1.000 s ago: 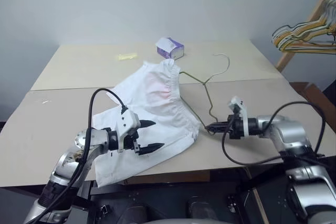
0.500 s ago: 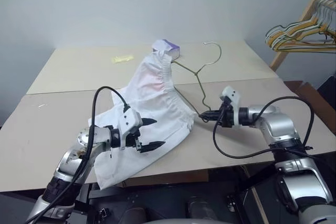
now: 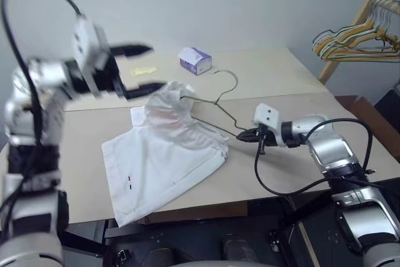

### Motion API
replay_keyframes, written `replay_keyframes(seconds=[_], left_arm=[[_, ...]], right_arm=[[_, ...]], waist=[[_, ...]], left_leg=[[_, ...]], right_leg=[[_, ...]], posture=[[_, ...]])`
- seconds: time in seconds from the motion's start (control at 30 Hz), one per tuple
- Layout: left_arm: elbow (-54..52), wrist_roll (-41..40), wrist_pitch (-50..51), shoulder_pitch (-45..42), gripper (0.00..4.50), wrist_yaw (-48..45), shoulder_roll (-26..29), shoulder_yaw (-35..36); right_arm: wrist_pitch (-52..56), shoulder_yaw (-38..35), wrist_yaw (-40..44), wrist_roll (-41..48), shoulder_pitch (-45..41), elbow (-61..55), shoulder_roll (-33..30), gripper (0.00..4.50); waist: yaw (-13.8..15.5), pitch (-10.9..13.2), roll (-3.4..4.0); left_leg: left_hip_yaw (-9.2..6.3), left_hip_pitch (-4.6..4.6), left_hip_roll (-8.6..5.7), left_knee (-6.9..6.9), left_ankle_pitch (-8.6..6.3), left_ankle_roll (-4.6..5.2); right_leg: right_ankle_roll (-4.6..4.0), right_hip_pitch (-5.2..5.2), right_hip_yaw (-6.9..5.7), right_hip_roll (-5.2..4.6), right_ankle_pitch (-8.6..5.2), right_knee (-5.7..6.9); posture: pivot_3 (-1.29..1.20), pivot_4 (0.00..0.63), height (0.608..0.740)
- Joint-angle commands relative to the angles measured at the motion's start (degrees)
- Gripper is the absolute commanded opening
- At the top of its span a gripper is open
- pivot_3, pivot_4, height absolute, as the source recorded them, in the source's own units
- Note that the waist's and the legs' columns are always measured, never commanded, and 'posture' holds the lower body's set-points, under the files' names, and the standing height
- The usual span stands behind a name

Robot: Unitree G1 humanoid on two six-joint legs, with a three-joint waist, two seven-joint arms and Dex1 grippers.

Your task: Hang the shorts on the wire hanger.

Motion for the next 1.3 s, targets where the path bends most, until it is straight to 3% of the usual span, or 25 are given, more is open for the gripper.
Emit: replay_keyframes(seconds=[0.03, 0.13, 0.3, 0.4, 0.67, 0.77, 1.13, 1.3], left_arm=[[12.3, 6.1, -9.0, -6.8, 4.48, -11.3, 0.3, -5.9], [21.7, 7.2, -15.8, -13.1, 4.48, -17.2, 1.2, -14.4], [31.5, 5.0, -23.6, -20.2, 4.48, -17.6, 2.5, -30.3], [35.3, 3.8, -26.7, -22.5, 4.48, -17.6, 1.7, -35.4], [41.8, 3.8, -28.7, -24.9, 4.48, -17.6, 1.9, -44.1], [43.6, 3.8, -28.0, -25.6, 3.85, -17.6, 1.4, -45.1], [48.3, 7.5, -28.8, -26.1, 0.06, -17.6, -1.5, -45.1], [50.1, 10.3, -30.1, -26.1, 0.02, -17.6, -2.8, -43.6]], right_arm=[[0.9, 0.9, 1.4, -0.9, -3.2, -2.6, -0.1, 0.0], [4.6, 2.6, 2.6, -1.7, -5.2, -4.0, -0.1, 0.0], [8.0, 3.8, 1.9, -3.1, -7.3, -4.8, 0.4, 0.0], [8.3, 4.0, 1.5, -3.6, -7.1, -5.6, 0.4, 0.0], [11.6, 4.0, 1.5, -3.3, -7.0, -7.0, 0.8, 0.0], [12.2, 4.0, 1.6, -3.3, -7.4, -6.8, 1.0, 0.0], [12.7, 3.2, 2.0, -2.3, -8.1, -8.1, 1.6, 0.0], [13.5, 2.4, 1.8, -1.7, -8.2, -9.2, 2.0, 0.0]], waist=[[0.1, 0.0, 0.06], [0.2, 0.0, 0.06], [0.2, 0.0, 0.03], [0.1, 0.0, 0.04], [0.1, 0.0, 0.05], [0.2, 0.0, 0.05], [0.0, 0.0, 0.05], [0.1, 0.0, 0.04]], left_leg=[[0.03, 0.01, -0.01, -0.01, 0.0, 0.0], [0.02, -0.02, 0.0, 0.0, 0.0, 0.0], [0.0, -0.4, 0.01, 0.06, 0.0, 0.0], [0.0, -1.0, 0.01, 0.21, 0.0, 0.01], [0.0, -1.18, 0.04, 0.53, -0.08, 0.14], [0.01, -1.23, 0.04, 0.65, -0.08, 0.14], [0.0, -1.25, 0.04, 0.68, -0.08, 0.14], [-0.01, -1.27, 0.04, 0.68, -0.08, 0.15]], right_leg=[[0.0, 0.01, 0.01, -0.01, 0.0, -0.02], [0.0, -0.01, -0.03, 0.0, -0.01, 0.02], [0.0, -0.39, 0.02, -0.01, -0.02, 0.1], [-0.01, -1.08, 0.06, 0.0, 0.0, 0.27], [0.05, -1.11, 0.03, 0.0, -0.04, 0.28], [0.09, -1.11, 0.03, -0.02, -0.03, 0.34], [0.1, -1.13, 0.03, 0.0, -0.03, 0.38], [0.1, -1.15, 0.03, 0.0, -0.03, 0.38]], posture=[[-0.02, 0.0, 0.74], [-0.02, 0.0, 0.74], [-0.03, 0.0, 0.74], [-0.04, 0.0, 0.74], [-0.05, 0.0, 0.74], [-0.05, 0.0, 0.74], [-0.06, 0.0, 0.74], [-0.06, 0.0, 0.74]])
